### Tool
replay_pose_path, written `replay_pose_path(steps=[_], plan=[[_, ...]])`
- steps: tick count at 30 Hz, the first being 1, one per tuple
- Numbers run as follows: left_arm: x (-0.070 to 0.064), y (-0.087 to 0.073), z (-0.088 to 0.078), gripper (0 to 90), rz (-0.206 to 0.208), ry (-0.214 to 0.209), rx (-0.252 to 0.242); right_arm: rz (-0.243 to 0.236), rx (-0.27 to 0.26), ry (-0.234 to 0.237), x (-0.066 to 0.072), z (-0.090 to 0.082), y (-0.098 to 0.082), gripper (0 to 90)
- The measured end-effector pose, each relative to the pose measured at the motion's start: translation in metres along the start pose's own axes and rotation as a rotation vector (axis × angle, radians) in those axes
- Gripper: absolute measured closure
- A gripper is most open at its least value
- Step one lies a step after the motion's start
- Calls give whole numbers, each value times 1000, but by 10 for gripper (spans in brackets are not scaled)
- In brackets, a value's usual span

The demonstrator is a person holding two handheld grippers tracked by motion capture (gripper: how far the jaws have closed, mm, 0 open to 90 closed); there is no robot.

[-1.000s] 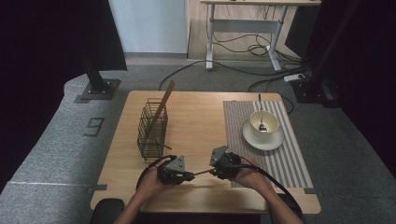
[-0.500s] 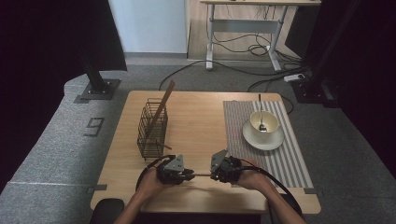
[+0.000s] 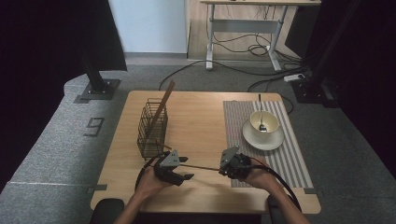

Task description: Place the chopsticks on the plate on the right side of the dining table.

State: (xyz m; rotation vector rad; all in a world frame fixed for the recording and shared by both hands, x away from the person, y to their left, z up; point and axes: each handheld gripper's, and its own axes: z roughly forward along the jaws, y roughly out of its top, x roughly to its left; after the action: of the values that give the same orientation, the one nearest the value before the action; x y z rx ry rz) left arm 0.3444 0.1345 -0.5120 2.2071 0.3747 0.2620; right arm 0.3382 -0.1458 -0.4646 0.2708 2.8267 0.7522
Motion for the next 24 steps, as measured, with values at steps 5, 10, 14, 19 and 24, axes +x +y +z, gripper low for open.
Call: replay_pose_path(steps=[5, 10, 14, 19, 24], plan=[[-1, -1, 1, 136, -15, 44, 1, 46, -2, -25, -4, -7, -12, 832], [1, -3, 0, 39, -48, 68, -8, 88, 1, -54, -10, -12, -24, 831], [2, -5, 2, 0, -67, 63, -13, 117, -2, -75, -14, -16, -29, 832], [0, -9, 11, 0, -63, 45, 26, 162, -18, -105, -22, -23, -35, 832], [0, -16, 21, 0, -59, 30, 89, 219, -23, -142, -32, -30, -47, 832]])
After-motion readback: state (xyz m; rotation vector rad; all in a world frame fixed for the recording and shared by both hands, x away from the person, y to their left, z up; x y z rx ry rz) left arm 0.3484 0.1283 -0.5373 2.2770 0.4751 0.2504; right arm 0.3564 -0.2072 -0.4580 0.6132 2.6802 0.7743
